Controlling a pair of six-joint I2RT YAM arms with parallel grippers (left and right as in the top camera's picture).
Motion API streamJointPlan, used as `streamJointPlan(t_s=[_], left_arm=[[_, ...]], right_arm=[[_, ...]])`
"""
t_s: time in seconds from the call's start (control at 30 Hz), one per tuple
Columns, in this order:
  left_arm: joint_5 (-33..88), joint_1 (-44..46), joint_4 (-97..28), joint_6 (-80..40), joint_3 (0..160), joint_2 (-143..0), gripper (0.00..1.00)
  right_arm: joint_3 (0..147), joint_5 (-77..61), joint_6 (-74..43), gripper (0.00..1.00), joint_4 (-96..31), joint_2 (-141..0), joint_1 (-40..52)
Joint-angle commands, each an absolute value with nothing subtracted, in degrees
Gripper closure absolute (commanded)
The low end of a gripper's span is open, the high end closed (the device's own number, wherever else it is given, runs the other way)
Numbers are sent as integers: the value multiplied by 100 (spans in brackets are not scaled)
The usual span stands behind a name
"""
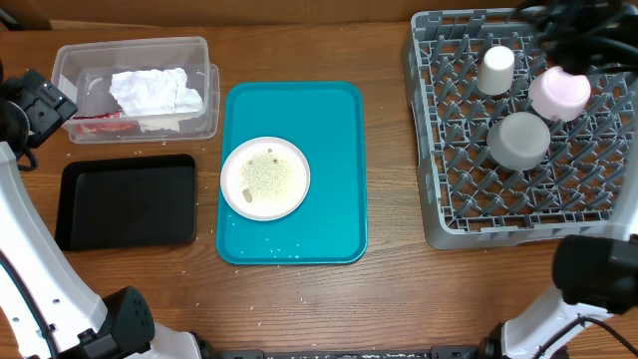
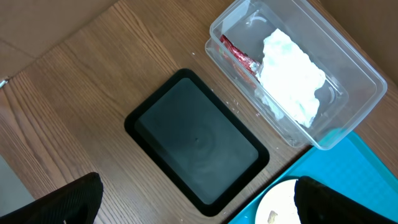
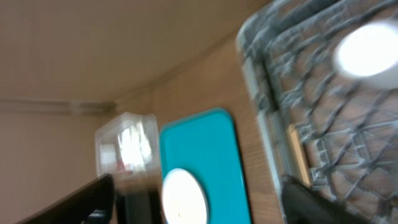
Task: Sort waste into correct bins and load items into the dishwasher
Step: 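Release the pink bowl and withdraw the right gripper to the side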
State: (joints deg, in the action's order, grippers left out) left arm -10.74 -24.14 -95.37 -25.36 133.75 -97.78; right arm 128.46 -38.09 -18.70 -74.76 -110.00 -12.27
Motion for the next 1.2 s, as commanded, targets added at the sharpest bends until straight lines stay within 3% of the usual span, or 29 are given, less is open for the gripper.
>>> streamJointPlan(t_s=[0.0, 0.13, 0.67, 0.77, 0.97, 1.17], left_arm=[[-1068, -2436, -9535, -2593, 13375, -9710, 0], [-1068, -2434, -9535, -2593, 13375, -9710, 0], [-895, -2436, -9417, -2757, 13375, -9710, 0], [-298, -2434, -9389, -2947, 13375, -9710, 0], [2154, -2327, -9483, -3044, 13345, -9762, 0], [2521, -1288, -9679, -2827, 13050, -9850, 2]], right_arm=[[12833, -3505, -1500, 0, -7699, -11065, -757], [12833, -3282, -1522, 0, -7852, -11061, -683], [12833, -3306, -1780, 0, -8777, -11045, -2886], [12833, -3304, -1780, 0, -8774, -11045, -3094], [12833, -3304, -1778, 0, -8774, -11045, -3208], [12833, -3304, -1778, 0, -8774, -11045, -3205]])
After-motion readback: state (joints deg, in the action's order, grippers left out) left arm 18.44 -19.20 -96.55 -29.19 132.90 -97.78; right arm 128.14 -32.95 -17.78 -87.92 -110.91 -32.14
